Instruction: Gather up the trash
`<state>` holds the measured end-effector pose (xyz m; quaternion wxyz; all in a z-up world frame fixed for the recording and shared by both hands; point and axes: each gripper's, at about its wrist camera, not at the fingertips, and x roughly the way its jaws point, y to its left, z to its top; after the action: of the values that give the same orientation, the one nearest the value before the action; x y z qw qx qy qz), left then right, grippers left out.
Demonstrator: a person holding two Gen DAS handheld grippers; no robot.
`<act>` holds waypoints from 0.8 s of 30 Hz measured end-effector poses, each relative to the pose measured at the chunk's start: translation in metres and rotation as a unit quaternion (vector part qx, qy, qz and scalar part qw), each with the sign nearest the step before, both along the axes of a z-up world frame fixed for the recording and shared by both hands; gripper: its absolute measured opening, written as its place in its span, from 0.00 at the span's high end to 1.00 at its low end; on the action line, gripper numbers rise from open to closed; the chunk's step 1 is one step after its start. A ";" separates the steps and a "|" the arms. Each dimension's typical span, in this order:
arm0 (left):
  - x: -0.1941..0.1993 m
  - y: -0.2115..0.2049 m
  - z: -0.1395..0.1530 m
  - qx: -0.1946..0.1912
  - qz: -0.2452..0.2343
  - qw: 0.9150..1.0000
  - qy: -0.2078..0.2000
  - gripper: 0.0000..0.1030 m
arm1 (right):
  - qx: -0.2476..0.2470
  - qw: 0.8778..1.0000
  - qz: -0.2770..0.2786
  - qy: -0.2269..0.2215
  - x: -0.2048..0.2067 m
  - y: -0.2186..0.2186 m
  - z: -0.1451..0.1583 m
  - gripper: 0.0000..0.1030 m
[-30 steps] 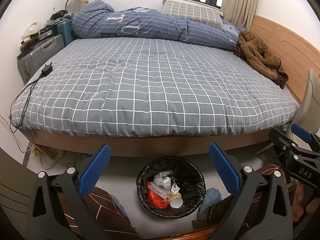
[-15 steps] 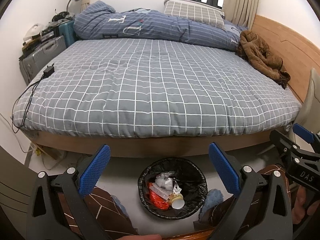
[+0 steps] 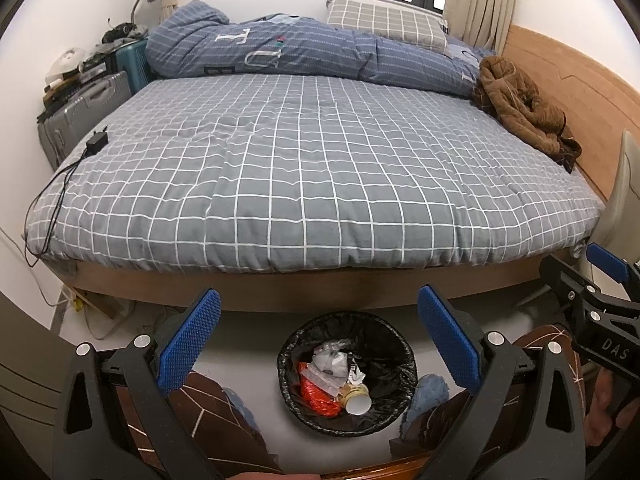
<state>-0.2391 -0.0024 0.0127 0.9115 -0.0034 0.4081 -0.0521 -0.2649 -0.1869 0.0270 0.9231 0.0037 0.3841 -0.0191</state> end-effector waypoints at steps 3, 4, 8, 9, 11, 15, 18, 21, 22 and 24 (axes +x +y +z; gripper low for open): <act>0.000 0.000 0.000 -0.004 -0.002 1.000 0.002 0.06 | 0.000 1.000 0.000 0.001 0.000 0.000 -0.002 0.07; 0.000 0.000 -0.001 -0.005 -0.003 1.000 0.003 0.06 | 0.000 1.000 0.000 0.001 0.000 0.000 -0.002 0.07; -0.001 -0.001 0.000 -0.003 -0.004 1.000 -0.001 0.06 | 0.000 1.000 -0.001 0.001 -0.001 0.001 -0.005 0.07; -0.001 -0.001 0.000 -0.002 -0.005 1.000 -0.001 0.06 | -0.001 1.000 -0.001 0.002 -0.001 0.000 -0.004 0.07; -0.001 -0.003 0.000 -0.001 -0.008 1.000 0.001 0.06 | 0.000 1.000 -0.001 0.002 -0.001 0.000 -0.005 0.07; 0.000 -0.004 -0.001 -0.003 -0.009 1.000 0.003 0.06 | 0.000 1.000 -0.001 0.002 0.000 0.000 -0.005 0.07; 0.000 -0.005 -0.001 0.001 -0.007 1.000 0.006 0.06 | -0.001 1.000 0.000 0.002 -0.001 0.000 -0.006 0.07; 0.001 -0.005 -0.003 -0.002 -0.009 1.000 0.010 0.06 | -0.001 1.000 -0.001 0.003 -0.001 0.001 -0.008 0.07; 0.001 -0.004 -0.004 -0.004 -0.009 1.000 0.010 0.06 | -0.001 1.000 0.000 0.003 -0.001 0.000 -0.008 0.07; 0.001 -0.003 -0.004 -0.007 -0.009 1.000 0.011 0.06 | -0.001 1.000 0.000 0.003 -0.002 0.001 -0.009 0.07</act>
<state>-0.2379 -0.0054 0.0083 0.9065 -0.0061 0.4174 -0.0634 -0.2666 -0.1863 0.0184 0.9219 0.0030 0.3869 -0.0199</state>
